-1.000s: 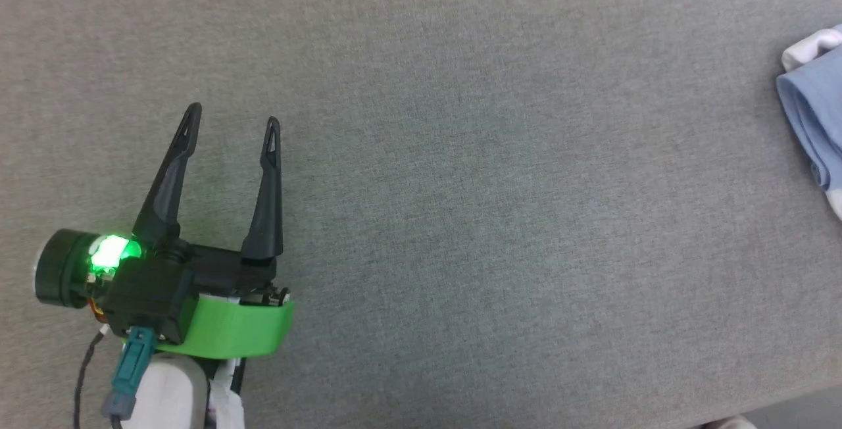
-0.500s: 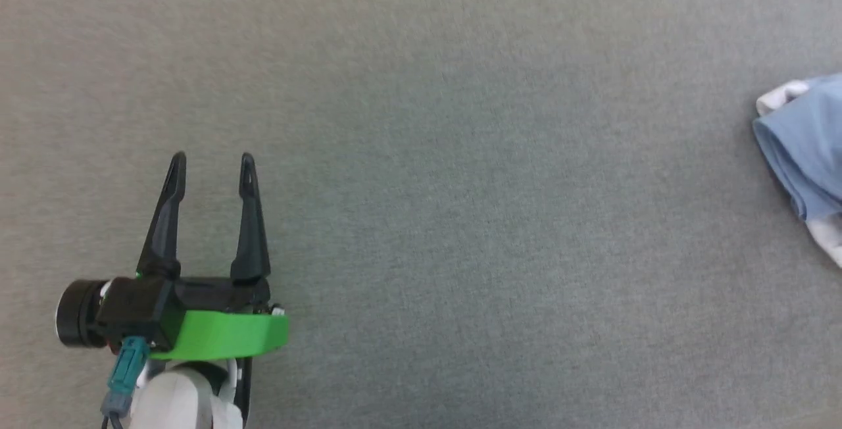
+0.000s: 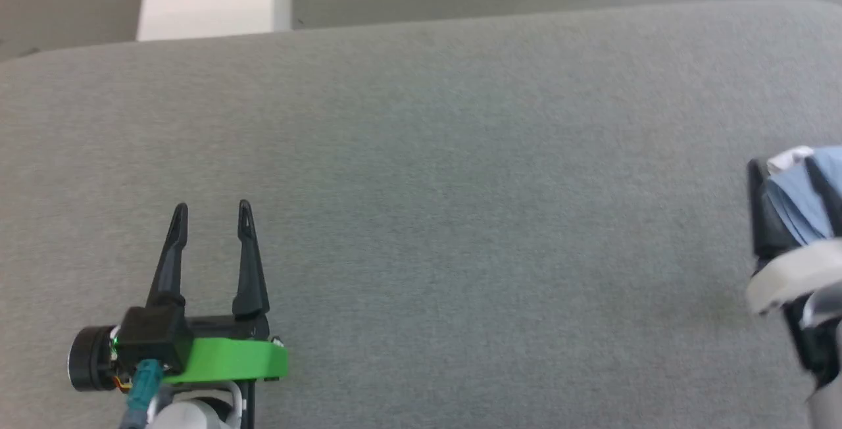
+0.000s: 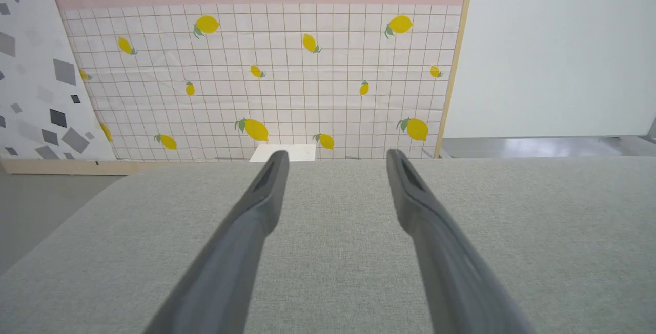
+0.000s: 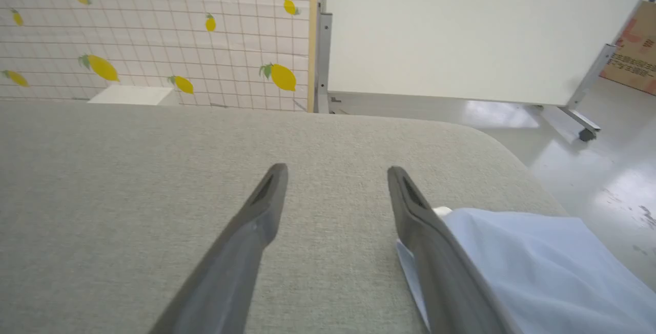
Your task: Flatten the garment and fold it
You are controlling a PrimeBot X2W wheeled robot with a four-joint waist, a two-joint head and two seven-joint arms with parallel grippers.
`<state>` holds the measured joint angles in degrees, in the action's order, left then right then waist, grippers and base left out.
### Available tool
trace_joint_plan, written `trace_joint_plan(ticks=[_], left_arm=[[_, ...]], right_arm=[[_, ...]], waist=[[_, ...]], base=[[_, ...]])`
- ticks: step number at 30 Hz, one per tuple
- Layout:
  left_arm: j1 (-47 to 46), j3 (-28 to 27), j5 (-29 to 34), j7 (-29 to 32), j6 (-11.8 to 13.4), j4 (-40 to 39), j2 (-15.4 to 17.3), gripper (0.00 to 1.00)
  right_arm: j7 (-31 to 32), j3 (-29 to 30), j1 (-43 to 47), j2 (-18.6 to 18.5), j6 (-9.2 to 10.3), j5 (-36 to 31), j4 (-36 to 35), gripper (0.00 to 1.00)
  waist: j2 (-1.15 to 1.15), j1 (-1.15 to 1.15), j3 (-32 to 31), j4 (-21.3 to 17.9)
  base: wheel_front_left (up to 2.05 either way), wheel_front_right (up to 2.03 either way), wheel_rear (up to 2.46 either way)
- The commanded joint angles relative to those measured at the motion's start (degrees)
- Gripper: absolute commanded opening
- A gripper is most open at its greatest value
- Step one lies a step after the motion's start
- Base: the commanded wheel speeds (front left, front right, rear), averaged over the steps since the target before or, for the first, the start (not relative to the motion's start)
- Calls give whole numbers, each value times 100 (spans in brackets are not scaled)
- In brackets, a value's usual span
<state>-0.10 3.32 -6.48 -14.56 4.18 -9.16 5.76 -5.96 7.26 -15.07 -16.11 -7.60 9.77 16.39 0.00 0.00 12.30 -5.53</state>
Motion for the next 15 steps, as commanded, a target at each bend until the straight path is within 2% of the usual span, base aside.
trace_joint_plan(ticks=[1,8,15], left_arm=[[59,3,88,-42,45,61,-15,100],[252,62,121,-43,32,254,-67,100],[494,72,57,-43,1,351,-123,100]], right_arm=[[40,51,225,169,11,-119,-243,100],[147,186,1137,982,11,-526,-1225,100],[-285,356,1638,1292,11,-769,-1473,100]], waist=[[0,0,-282,267],[0,0,-583,468],[0,0,-828,531]], base=[[0,0,0],[0,0,0],[0,0,0]])
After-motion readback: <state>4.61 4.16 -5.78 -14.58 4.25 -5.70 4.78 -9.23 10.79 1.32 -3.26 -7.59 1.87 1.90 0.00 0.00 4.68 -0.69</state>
